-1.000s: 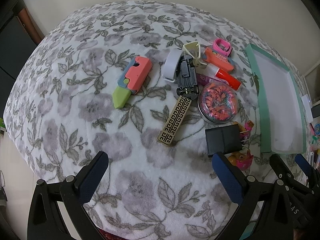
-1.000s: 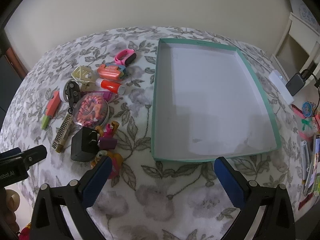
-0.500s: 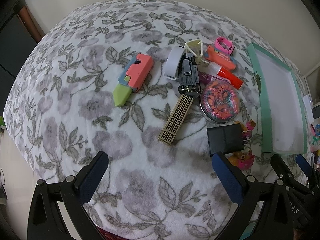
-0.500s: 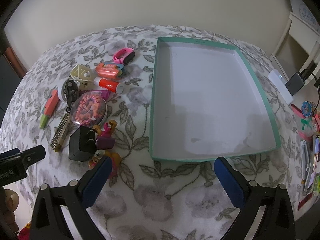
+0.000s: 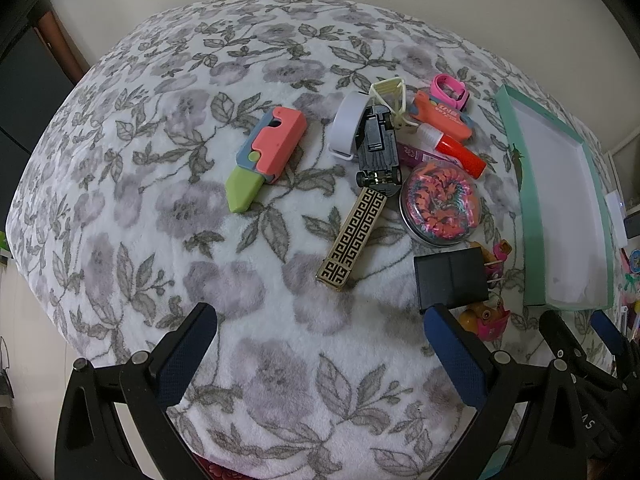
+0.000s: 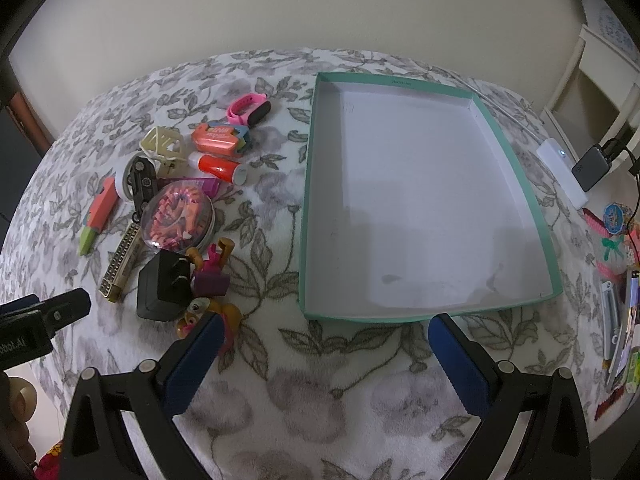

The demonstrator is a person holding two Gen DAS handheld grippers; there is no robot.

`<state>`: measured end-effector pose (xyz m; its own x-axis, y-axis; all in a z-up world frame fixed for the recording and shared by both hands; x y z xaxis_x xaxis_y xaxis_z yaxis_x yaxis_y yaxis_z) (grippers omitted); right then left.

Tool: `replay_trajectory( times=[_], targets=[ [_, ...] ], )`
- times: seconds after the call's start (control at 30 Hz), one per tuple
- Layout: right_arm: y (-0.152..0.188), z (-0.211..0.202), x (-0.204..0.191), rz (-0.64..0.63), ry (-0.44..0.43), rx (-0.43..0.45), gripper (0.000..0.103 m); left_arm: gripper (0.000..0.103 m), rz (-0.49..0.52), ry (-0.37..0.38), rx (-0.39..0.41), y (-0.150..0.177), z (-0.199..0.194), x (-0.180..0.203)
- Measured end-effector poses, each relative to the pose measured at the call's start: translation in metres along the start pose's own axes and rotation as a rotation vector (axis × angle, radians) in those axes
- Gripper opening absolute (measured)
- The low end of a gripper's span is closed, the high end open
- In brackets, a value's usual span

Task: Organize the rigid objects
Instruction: 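Move both tools toward the pile of toys beside the tray, then grasp the gold patterned bar with left gripper while right grasps black charger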

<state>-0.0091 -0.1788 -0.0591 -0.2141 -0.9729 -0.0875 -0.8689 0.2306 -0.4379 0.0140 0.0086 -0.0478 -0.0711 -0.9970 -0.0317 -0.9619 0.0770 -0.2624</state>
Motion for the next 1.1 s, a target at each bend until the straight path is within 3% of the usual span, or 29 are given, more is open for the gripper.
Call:
replay_trajectory(
  times=[0.33, 0.6, 1.0, 1.1],
  targets=[
    [-0.002, -0.004, -0.026, -0.034, -0.094, -0.012, 0.103, 0.103, -0.024, -0.017, 0.083, -0.016, 0.002, -0.007],
    [0.003, 0.0, -0.067, -0.1, -0.171, -0.051, 0.097, 0.101, -0.051, 0.034, 0.115, -0.026, 0.009, -0.015],
    [0.018, 0.02, -0.122, -0.309, -0.106, -0.072, 0.096, 0.1, -0.129, 0.047, 0.07, -0.025, 0.029, -0.04],
    [0.022, 0.026, -0.124, -0.333, -0.084, -0.088, 0.096, 0.092, -0.128, 0.053, 0.064, -0.025, 0.034, -0.041]
  ],
)
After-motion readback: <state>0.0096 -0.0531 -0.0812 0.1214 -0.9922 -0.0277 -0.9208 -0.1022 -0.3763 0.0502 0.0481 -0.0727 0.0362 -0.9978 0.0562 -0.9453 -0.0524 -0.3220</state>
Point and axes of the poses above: each gripper's, at about its wrist camera, not at the fingertips, and z roughly the way its jaws point, x to its right, y to its underside, the point moved 4 cm from there along z, roughly the way its jaws point, and after that the axes turned 12 degrees about z, right-handed, at the moved point
